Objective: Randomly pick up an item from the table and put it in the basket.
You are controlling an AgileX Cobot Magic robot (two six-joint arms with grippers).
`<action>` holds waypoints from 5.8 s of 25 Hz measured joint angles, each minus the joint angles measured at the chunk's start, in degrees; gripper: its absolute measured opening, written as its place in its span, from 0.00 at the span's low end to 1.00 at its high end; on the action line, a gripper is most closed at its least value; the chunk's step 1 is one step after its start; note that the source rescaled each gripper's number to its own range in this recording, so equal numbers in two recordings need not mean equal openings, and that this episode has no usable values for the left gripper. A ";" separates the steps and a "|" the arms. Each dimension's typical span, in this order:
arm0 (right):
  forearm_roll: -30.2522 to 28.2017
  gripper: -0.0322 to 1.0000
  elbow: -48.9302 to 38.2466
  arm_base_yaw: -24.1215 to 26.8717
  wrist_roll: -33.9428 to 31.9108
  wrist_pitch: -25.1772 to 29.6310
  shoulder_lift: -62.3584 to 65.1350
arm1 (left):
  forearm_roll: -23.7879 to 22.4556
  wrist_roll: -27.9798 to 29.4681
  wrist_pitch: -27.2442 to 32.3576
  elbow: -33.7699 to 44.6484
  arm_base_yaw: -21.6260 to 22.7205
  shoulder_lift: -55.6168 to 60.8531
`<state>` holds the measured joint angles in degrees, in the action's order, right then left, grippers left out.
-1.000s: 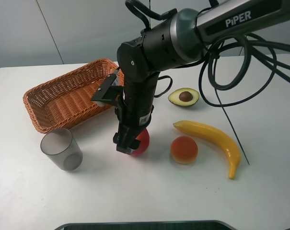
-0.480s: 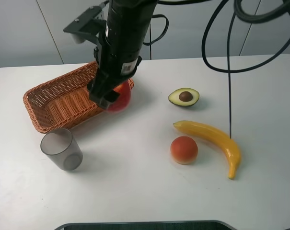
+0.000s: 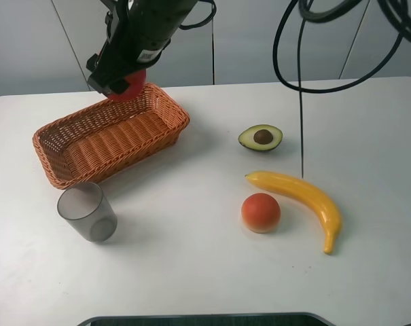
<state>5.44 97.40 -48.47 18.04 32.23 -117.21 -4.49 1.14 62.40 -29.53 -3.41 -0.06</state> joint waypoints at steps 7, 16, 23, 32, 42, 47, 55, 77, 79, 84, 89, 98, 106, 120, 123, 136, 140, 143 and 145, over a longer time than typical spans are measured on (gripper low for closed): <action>0.00 0.09 0.00 0.34 0.00 -3.77 -6.90 | 0.00 0.11 0.00 0.00 0.00 0.06; 0.00 0.09 0.00 0.46 0.00 -5.14 -8.56 | 0.00 0.11 0.00 0.00 0.00 0.00; 0.00 0.69 0.00 0.46 0.00 -6.15 -8.56 | 0.00 0.11 0.00 0.00 0.00 0.00; 0.00 0.99 0.00 0.46 0.36 -5.90 -5.96 | 0.00 0.11 0.00 0.00 0.00 0.00; 1.41 1.00 -7.14 5.31 -8.14 7.24 2.89 | 0.00 0.11 0.00 0.00 0.00 0.00; 1.64 1.00 -18.45 13.10 -14.67 13.91 12.39 | 0.00 0.11 0.00 0.00 0.00 0.00; 1.13 1.00 -39.08 30.60 -22.14 15.99 31.79 | 0.00 0.11 0.00 0.00 0.00 0.00; -2.34 1.00 -58.32 49.73 -19.95 26.87 91.80 | 0.00 0.11 0.00 0.00 0.00 0.00; -3.27 1.00 -59.01 49.73 -19.95 28.42 94.83 | 0.00 0.11 0.00 0.00 0.00 0.00; -3.52 1.00 -62.93 49.73 -19.95 29.48 99.38 | 0.00 0.11 0.00 0.00 0.00 0.00; -3.52 1.00 -66.47 49.73 -19.91 29.62 102.96 | 0.00 0.11 0.00 0.00 0.00 0.00; -2.69 1.00 -67.56 49.73 -18.04 29.76 107.39 | 0.00 0.11 0.00 0.00 0.00 0.00; -2.04 1.00 -68.05 49.73 -17.36 30.22 110.35 | 0.00 0.11 0.00 0.00 0.00 0.00; -2.04 1.00 -68.05 49.73 -17.36 30.55 117.05 | 0.00 0.11 0.00 0.00 0.00 0.00; -2.04 1.00 -68.05 49.73 -17.36 30.55 117.21 | 0.00 0.11 0.00 0.00 0.00 0.00; -2.04 1.00 -68.05 49.87 -17.46 30.55 117.31 | 0.00 0.11 0.00 0.00 0.00 0.00; -2.04 1.00 -68.05 49.87 -17.46 30.55 117.31 | 0.00 0.11 0.00 0.00 0.00 0.00; -2.04 1.00 -68.05 49.87 -17.46 30.55 117.31 | 0.00 0.11 0.00 0.00 0.00 0.00; -2.04 1.00 -68.05 49.87 -17.46 30.55 117.31 | 0.00 0.11 0.00 0.00 0.00 0.00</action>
<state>3.40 29.35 1.40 0.58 62.78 0.09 -4.49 1.25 62.40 -29.53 -3.41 -0.06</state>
